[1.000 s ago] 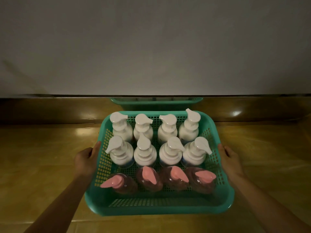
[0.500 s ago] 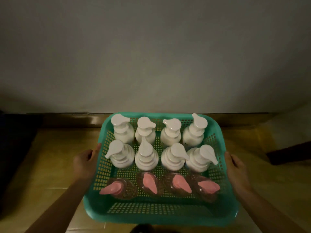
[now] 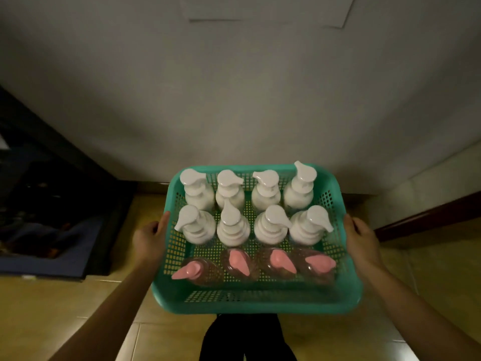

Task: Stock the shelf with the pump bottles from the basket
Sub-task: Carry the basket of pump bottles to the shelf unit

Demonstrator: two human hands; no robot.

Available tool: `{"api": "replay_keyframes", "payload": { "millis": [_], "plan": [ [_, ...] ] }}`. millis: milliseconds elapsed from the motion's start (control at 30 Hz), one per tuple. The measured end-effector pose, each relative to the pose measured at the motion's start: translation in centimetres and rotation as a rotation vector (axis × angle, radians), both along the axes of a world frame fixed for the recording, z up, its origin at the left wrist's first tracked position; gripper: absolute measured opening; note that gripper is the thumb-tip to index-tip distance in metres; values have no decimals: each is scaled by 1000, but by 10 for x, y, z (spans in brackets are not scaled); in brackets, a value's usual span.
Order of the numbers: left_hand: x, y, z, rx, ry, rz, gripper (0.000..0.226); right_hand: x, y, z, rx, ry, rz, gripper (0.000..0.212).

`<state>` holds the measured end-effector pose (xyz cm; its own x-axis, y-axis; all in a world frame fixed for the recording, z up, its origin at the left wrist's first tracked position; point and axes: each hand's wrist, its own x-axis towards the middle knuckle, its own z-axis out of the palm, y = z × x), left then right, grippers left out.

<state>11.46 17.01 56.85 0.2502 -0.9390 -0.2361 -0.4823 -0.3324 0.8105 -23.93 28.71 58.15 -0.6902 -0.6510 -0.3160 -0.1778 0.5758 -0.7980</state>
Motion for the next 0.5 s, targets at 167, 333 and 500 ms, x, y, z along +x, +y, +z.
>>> {"api": "replay_keyframes", "payload": {
  "millis": [167,333,500],
  "plan": [
    [24,26,44,-7,40,62,46,9,5,44,2,41,-4,34],
    [37,43,69,-53,35,91,44,16,2,49,30,42,52,42],
    [61,57,65,16,29,201,50,38,-15,63,47,31,116,33]
  ]
}}
